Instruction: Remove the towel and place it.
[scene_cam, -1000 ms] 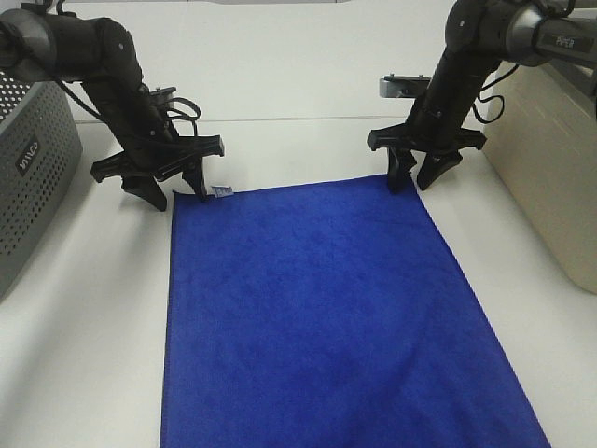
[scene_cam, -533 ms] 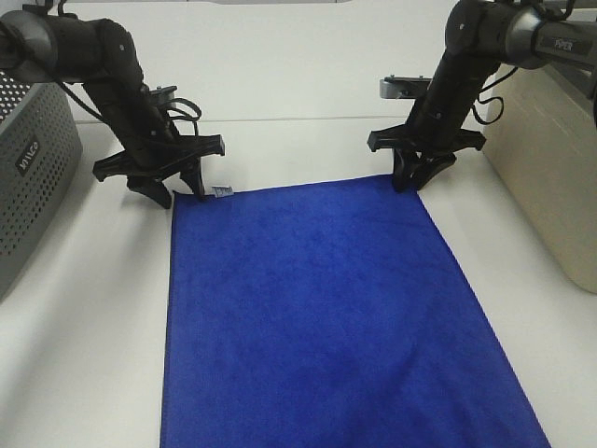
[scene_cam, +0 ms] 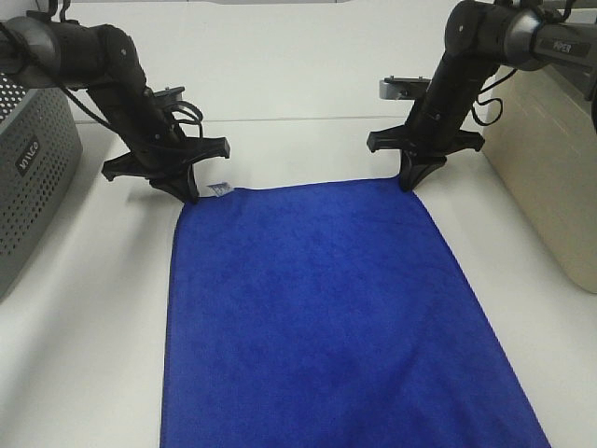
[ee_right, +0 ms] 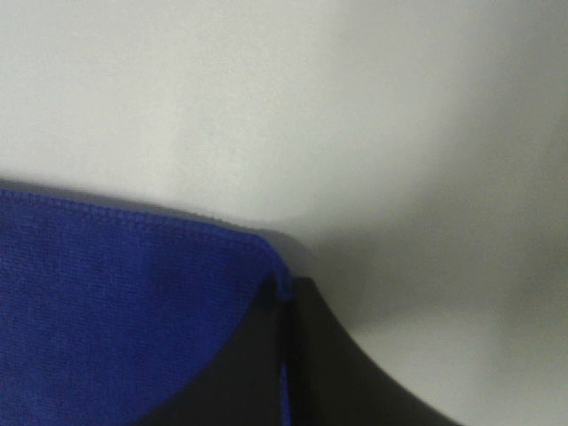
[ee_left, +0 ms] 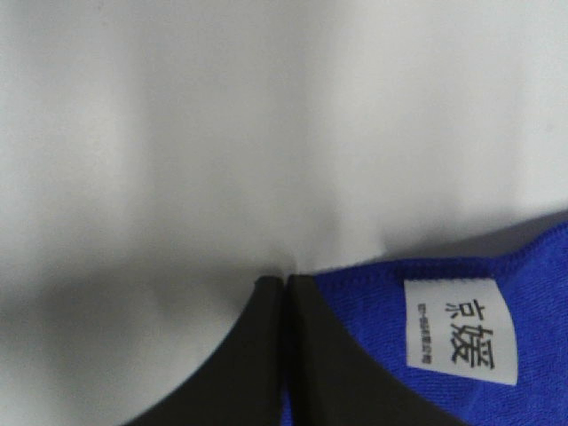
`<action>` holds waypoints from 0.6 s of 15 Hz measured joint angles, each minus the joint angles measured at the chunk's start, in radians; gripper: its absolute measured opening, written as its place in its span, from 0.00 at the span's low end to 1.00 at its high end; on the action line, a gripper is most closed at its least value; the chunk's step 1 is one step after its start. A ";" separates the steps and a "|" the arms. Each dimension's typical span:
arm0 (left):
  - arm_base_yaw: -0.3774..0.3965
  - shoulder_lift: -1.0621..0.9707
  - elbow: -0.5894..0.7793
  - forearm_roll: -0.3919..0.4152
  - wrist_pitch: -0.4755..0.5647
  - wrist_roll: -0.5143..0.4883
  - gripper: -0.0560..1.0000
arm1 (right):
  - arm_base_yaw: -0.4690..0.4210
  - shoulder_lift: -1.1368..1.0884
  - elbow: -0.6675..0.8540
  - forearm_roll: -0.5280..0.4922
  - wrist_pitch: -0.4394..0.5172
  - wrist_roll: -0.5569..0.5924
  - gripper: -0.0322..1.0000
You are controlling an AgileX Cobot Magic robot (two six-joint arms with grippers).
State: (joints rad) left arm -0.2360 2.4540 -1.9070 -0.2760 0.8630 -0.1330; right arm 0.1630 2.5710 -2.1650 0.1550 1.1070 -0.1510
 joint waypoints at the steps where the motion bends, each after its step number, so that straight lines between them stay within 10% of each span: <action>1: 0.000 0.000 0.000 0.000 -0.005 0.008 0.05 | 0.000 0.000 0.000 0.000 -0.001 0.000 0.05; 9: -0.001 0.029 -0.201 0.052 -0.020 0.043 0.05 | 0.000 0.006 0.000 0.075 -0.138 0.011 0.05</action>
State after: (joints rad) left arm -0.2370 2.4830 -2.1080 -0.2240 0.8430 -0.0900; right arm 0.1630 2.5770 -2.1650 0.2300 0.9690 -0.1400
